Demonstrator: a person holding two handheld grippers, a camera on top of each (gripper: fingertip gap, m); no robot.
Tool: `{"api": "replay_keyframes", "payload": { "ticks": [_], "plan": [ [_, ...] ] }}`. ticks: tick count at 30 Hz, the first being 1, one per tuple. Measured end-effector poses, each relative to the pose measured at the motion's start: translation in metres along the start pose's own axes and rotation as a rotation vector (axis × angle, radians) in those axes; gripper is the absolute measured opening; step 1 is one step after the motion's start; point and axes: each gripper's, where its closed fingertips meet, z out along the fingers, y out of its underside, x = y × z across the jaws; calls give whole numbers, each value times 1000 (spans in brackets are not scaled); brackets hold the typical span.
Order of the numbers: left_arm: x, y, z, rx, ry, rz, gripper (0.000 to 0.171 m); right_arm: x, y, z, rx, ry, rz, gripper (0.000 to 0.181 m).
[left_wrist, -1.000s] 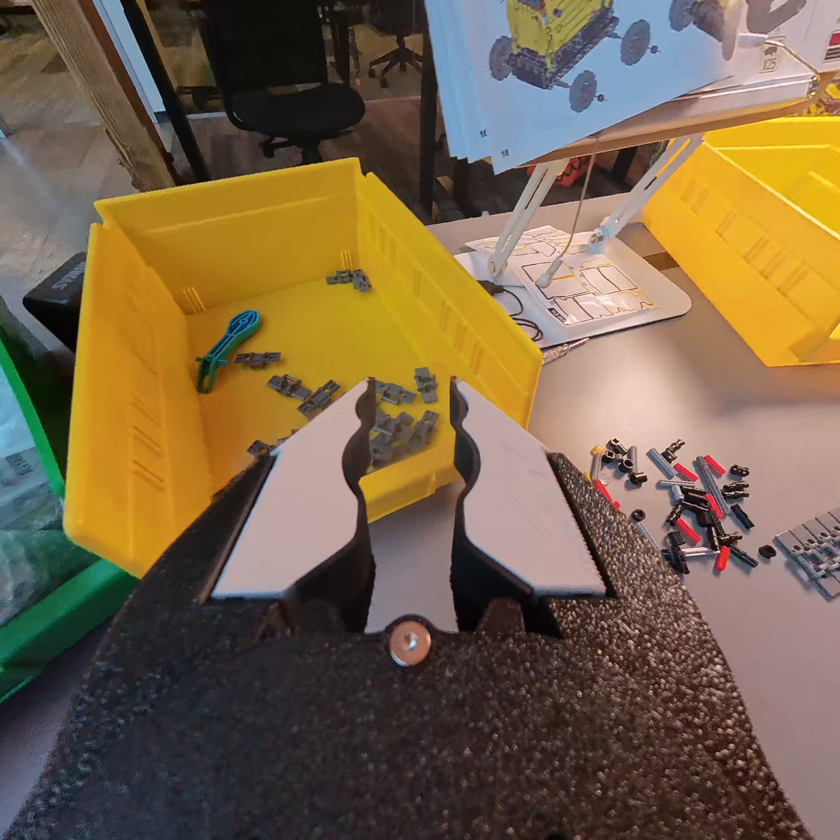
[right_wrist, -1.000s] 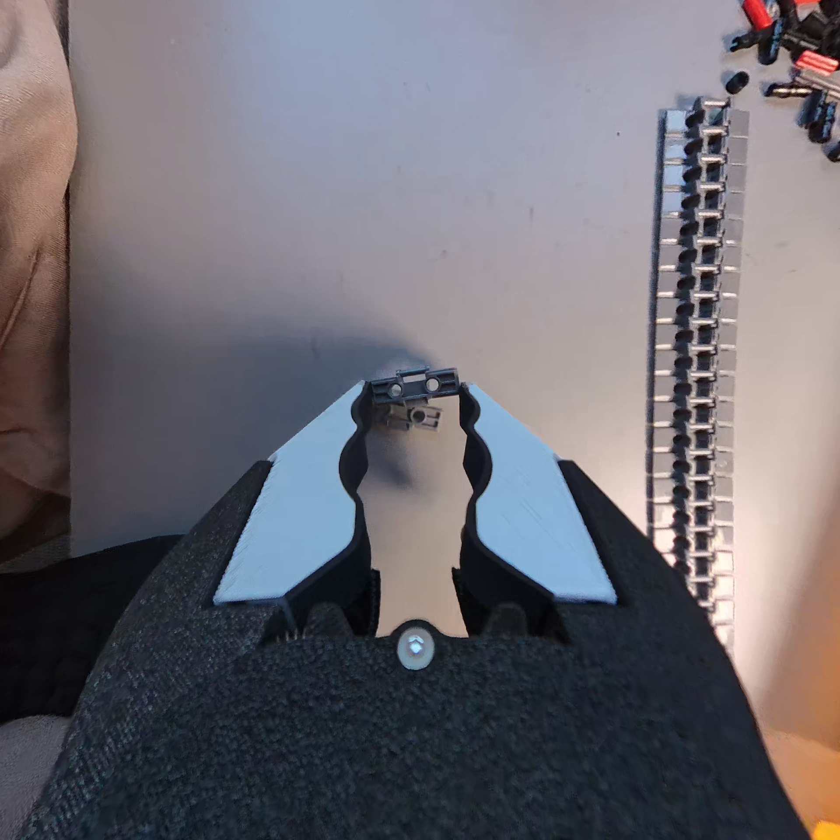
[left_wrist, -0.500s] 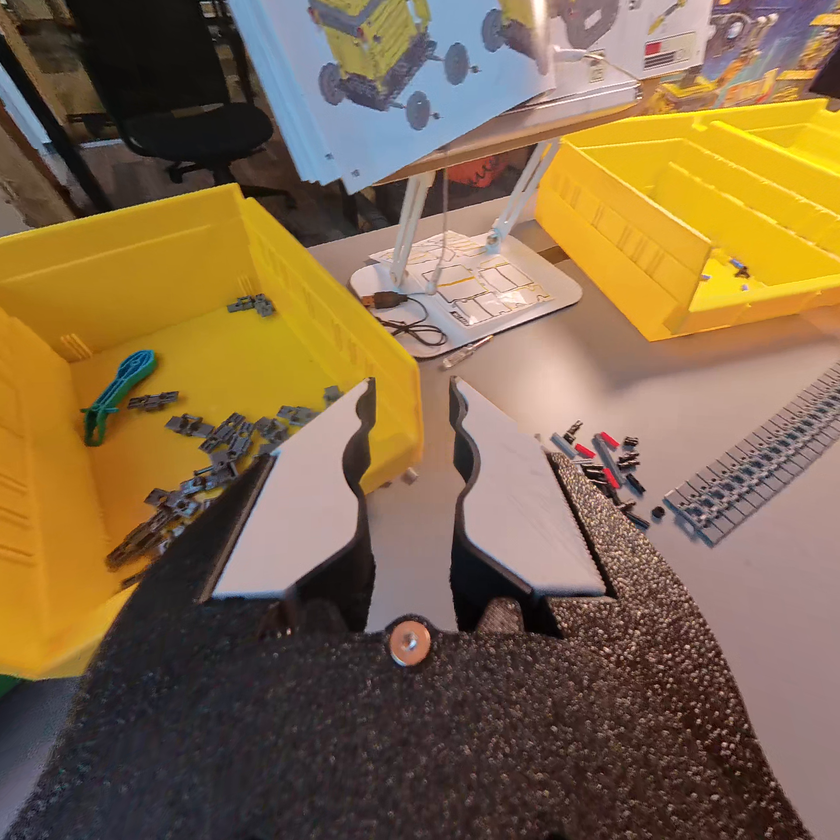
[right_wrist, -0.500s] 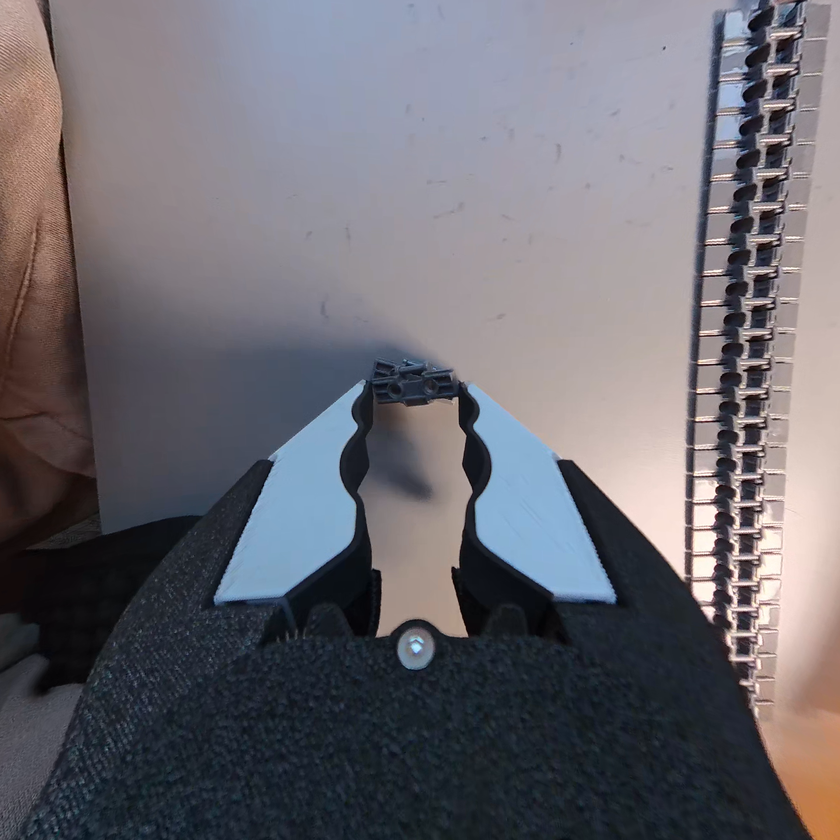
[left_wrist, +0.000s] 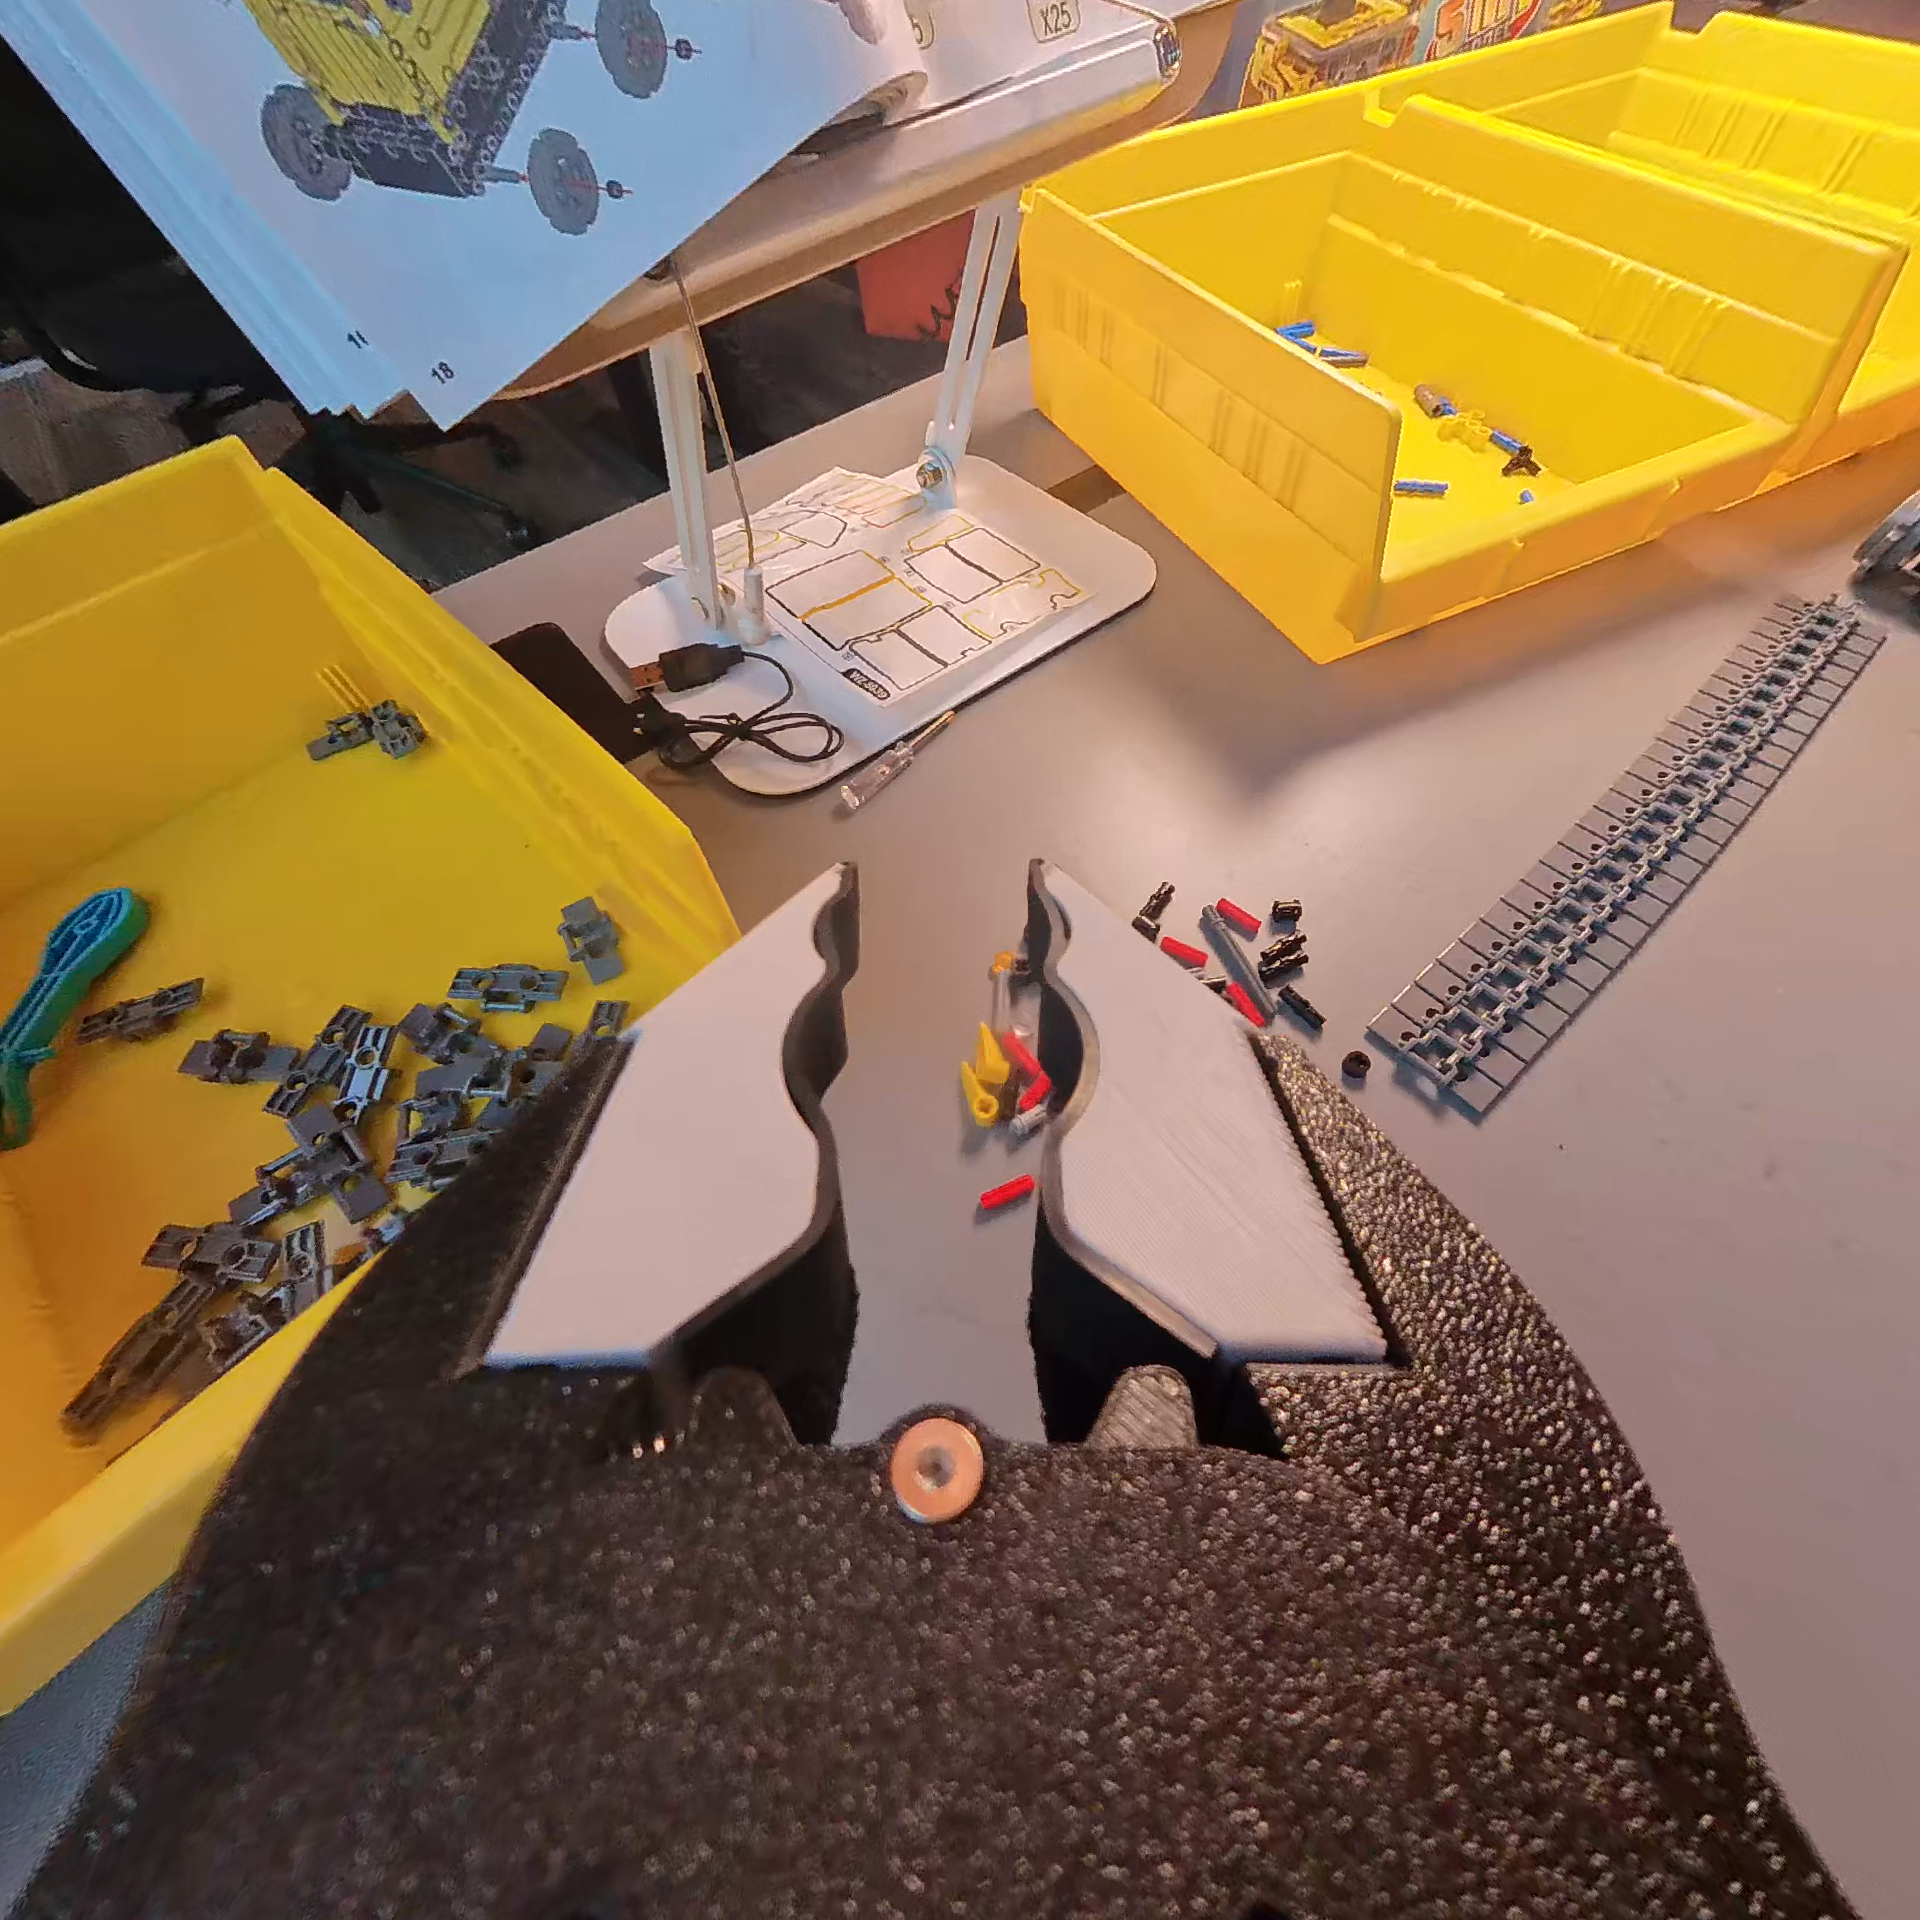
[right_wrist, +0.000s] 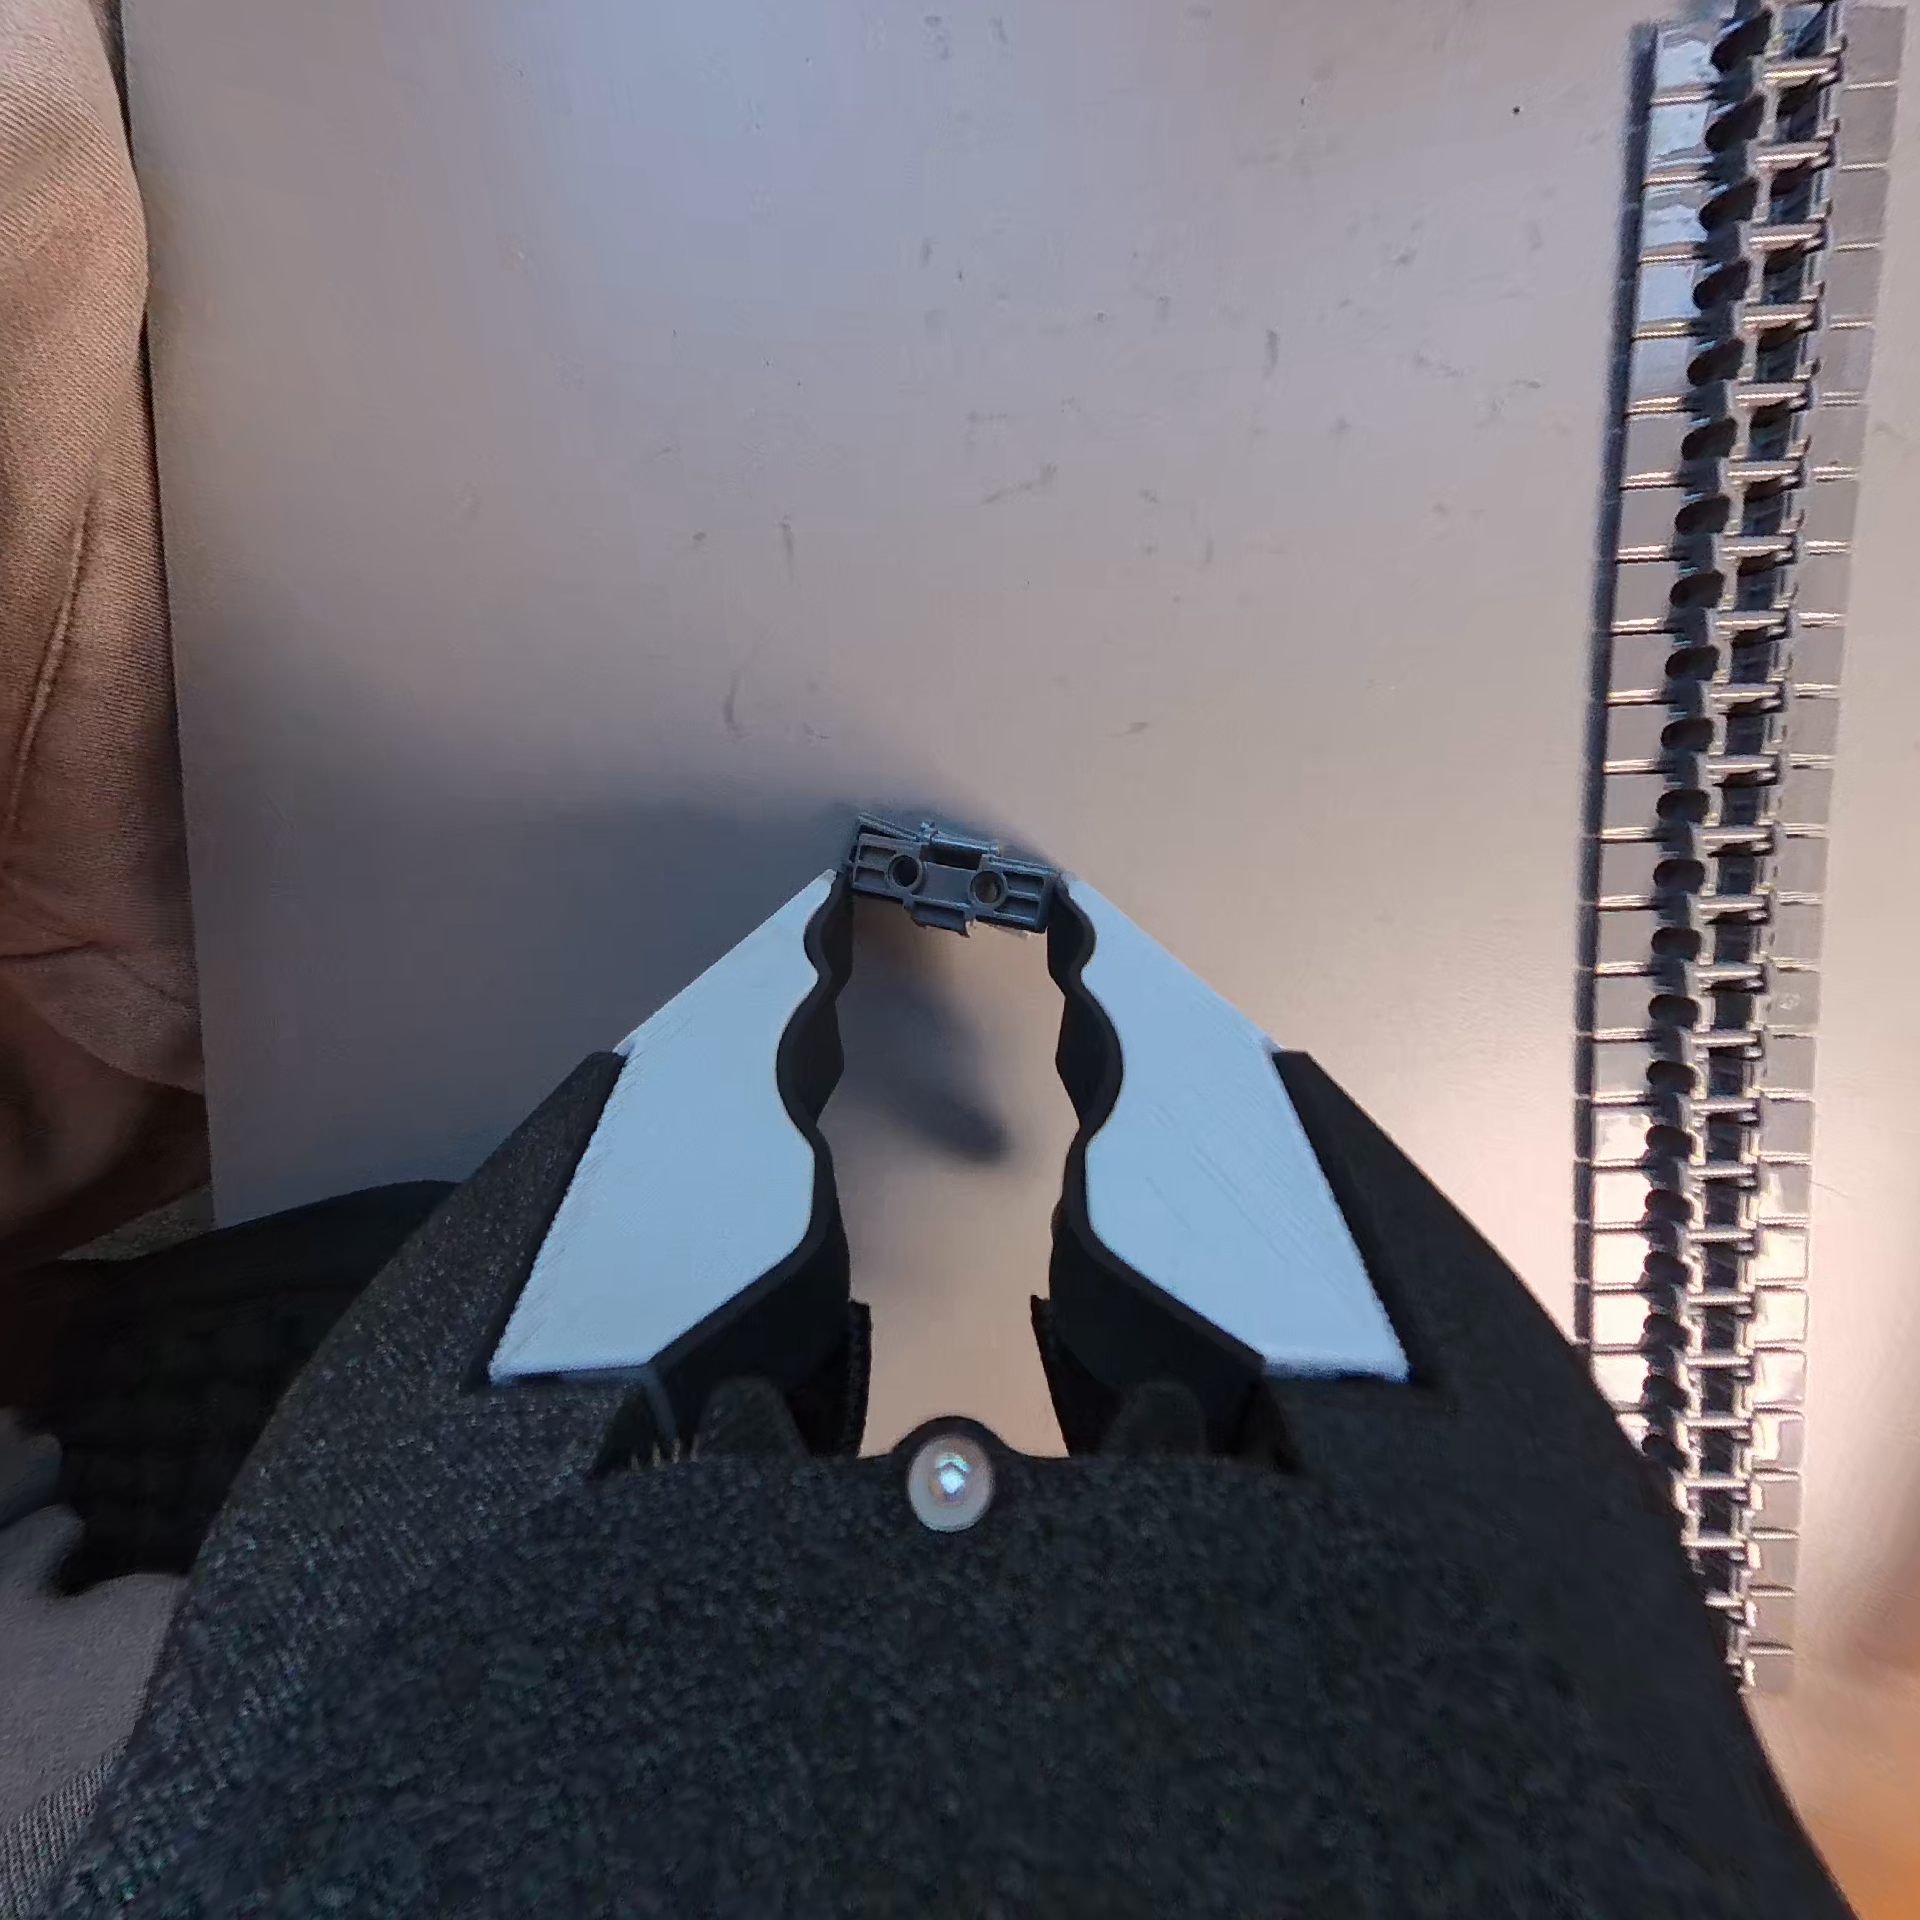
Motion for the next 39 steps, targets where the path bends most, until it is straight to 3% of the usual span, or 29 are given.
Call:
{"api": "replay_keyframes", "payload": {
  "ticks": [6, 11, 26, 30, 39],
  "plan": [
    [43, 2, 3, -22, 154, 34, 30, 5, -3, 0, 48, -8, 11, 35],
    [68, 14, 12, -78, 199, 139, 30, 7, -5, -1, 65, -4, 14, 35],
    [75, 28, 20, -130, 237, 125, 30, -1, 0, -3, 30, -21, 31, 44],
    [74, 29, 20, -132, 237, 125, 30, -1, -1, -13, 23, 2, -32, 44],
    [72, 33, 21, -148, 243, 123, 30, -12, 1, -11, -202, -86, -343, 51]
  ]
}}
